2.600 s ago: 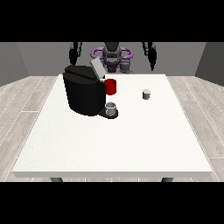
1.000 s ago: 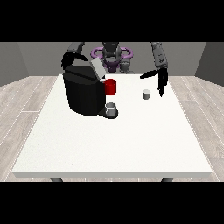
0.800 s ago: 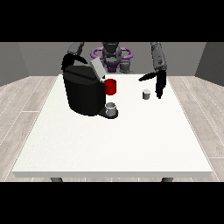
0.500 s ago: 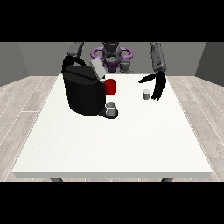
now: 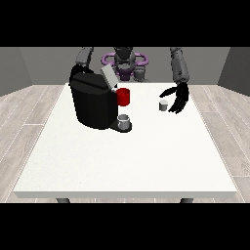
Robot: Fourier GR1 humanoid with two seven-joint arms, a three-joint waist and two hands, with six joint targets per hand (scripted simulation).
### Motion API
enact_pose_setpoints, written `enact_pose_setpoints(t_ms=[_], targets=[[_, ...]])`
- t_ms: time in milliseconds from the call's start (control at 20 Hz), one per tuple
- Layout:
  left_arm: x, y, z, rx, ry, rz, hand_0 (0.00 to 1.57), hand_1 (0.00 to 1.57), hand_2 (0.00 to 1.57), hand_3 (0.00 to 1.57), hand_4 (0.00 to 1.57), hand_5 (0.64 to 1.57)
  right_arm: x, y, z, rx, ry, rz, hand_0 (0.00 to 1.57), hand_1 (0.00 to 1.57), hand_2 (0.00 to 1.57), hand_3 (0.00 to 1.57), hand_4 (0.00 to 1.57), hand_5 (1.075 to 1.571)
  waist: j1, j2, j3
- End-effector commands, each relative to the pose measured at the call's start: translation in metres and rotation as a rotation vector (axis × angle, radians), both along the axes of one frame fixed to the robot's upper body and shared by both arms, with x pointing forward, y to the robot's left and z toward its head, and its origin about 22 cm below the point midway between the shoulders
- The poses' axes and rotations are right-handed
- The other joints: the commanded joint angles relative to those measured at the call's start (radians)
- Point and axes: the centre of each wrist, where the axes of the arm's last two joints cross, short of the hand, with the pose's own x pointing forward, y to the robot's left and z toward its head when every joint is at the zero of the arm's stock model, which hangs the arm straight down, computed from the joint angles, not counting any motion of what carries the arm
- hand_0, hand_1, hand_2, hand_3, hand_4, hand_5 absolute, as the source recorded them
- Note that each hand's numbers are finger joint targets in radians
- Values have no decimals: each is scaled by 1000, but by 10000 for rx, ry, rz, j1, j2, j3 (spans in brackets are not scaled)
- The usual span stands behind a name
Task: Insert the coffee pod into the coffee machine and close the lid
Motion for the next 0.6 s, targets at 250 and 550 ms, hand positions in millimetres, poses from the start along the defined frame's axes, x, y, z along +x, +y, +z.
enact_pose_setpoints(t_ms=[250,550], targets=[[10,-22,-9,1214,-816,35,719,719,851,619,151,1571,7,-7,5,163,50,102,0,0,0,0,453,1571,-168,-45,2],[17,-43,-15,1791,-1404,204,836,836,974,748,380,1571,11,-3,-2,203,-38,40,0,0,0,0,487,1571,-181,194,3]])
